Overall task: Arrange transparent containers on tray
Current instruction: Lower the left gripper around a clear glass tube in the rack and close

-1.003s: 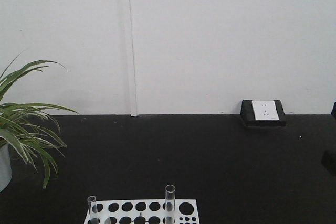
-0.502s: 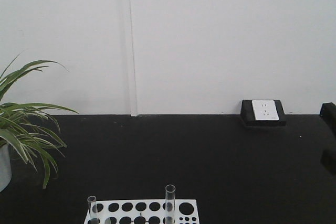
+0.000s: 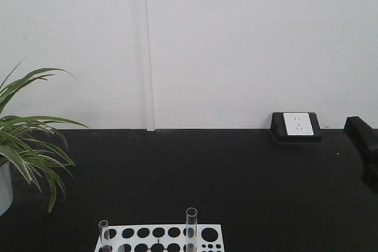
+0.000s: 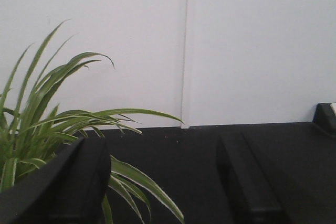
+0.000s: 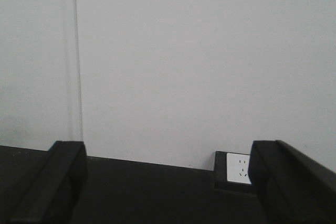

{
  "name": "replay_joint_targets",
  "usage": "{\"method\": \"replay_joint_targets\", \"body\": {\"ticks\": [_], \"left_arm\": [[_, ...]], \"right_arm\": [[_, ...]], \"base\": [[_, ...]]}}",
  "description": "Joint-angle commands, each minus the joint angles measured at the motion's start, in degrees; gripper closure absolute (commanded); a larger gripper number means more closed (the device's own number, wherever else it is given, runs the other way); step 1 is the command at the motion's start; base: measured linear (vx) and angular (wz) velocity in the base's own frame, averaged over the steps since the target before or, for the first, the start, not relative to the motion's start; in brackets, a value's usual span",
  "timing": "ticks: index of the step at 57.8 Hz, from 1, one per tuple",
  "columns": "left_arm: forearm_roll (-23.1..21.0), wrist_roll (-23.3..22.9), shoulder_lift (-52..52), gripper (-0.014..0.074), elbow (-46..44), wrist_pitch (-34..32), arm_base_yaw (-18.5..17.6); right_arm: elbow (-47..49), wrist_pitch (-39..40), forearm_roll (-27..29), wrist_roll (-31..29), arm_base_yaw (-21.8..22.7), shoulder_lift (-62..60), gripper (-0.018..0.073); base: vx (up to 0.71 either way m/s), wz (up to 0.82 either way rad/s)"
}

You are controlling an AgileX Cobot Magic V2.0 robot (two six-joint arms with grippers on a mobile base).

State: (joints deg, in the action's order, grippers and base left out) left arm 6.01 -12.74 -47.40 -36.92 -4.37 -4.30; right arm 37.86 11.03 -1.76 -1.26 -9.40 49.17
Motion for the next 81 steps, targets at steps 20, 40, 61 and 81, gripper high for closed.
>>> {"method": "replay_joint_targets", "body": {"ticks": [20,40,61,81], "left_arm": [[10.6,-5.2,-1.1,0.0039,16.1,-24.2,-7.2],[22.9,-5.7,-16.0,0.0039,20.4,-44.4,-7.7],[23.4,-3.5,-32.5,0.0039,12.4,-52.7,-7.7],[20.4,-3.5,-42.8,0.0039,8.7,-53.5,-7.7]], "right_arm": [[2.1,3.3,-0.4,0.2,0.2,1.1,0.0053],[2.1,3.3,-0.4,0.2,0.2,1.1,0.0083],[2.1,3.3,-0.4,0.2,0.2,1.1,0.0083],[2.1,3.3,-0.4,-0.2,0.2,1.1,0.0083]], "base": [[0.0,0.0],[0.0,0.0],[0.0,0.0],[0.0,0.0]]}}
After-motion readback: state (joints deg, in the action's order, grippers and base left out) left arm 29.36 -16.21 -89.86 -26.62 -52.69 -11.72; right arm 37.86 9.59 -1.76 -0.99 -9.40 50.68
